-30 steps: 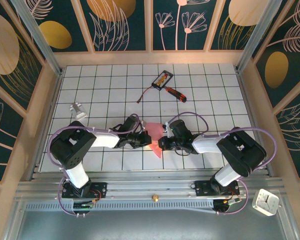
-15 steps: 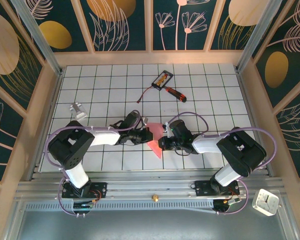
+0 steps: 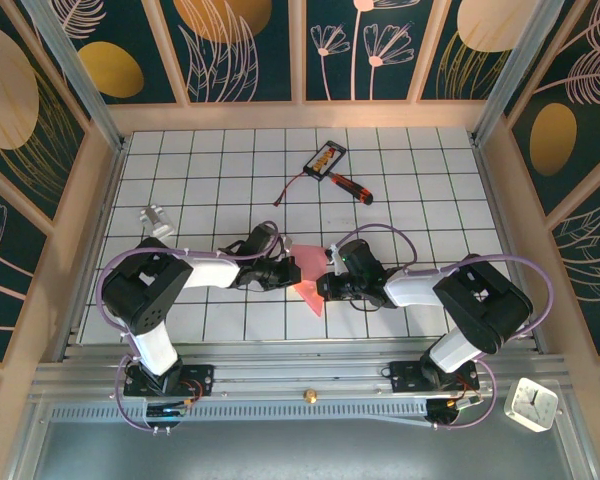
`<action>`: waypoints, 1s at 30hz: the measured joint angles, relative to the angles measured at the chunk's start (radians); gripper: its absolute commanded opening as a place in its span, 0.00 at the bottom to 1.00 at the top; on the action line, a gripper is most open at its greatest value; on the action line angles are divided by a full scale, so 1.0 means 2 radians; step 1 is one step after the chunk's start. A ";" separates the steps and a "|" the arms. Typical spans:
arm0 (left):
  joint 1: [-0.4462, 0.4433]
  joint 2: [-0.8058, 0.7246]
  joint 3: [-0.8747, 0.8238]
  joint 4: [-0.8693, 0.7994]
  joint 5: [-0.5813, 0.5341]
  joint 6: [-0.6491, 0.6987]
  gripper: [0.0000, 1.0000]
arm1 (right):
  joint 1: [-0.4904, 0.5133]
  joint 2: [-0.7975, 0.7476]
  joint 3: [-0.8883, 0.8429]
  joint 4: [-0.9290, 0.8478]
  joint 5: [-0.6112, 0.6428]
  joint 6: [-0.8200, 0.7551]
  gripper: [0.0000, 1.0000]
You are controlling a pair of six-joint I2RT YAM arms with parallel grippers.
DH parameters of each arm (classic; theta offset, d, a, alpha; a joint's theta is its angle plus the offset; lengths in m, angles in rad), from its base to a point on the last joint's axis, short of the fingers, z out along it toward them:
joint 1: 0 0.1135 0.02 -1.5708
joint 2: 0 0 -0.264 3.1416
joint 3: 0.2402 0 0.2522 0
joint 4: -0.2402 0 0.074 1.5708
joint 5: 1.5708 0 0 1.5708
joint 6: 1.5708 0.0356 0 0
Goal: Fold a paper plane with a square sheet of paper (pick it up from the middle)
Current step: Perform the third fold on the triangle at the bottom-center of the table.
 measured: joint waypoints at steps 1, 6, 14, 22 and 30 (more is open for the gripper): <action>0.000 0.000 0.000 0.000 0.000 0.000 0.00 | 0.000 0.000 0.000 0.000 0.000 0.000 0.00; 0.000 0.000 0.000 -0.001 0.000 0.002 0.00 | 0.000 0.000 0.000 0.000 0.000 0.000 0.00; 0.001 0.000 -0.008 0.009 0.002 0.015 0.00 | 0.002 -0.005 0.011 -0.030 0.008 -0.008 0.17; 0.001 -0.001 -0.019 0.028 0.005 0.038 0.00 | 0.001 -0.058 0.031 -0.143 0.043 -0.028 0.25; 0.003 -0.001 -0.019 0.030 0.010 0.045 0.00 | 0.031 -0.132 0.038 -0.164 0.040 -0.012 0.16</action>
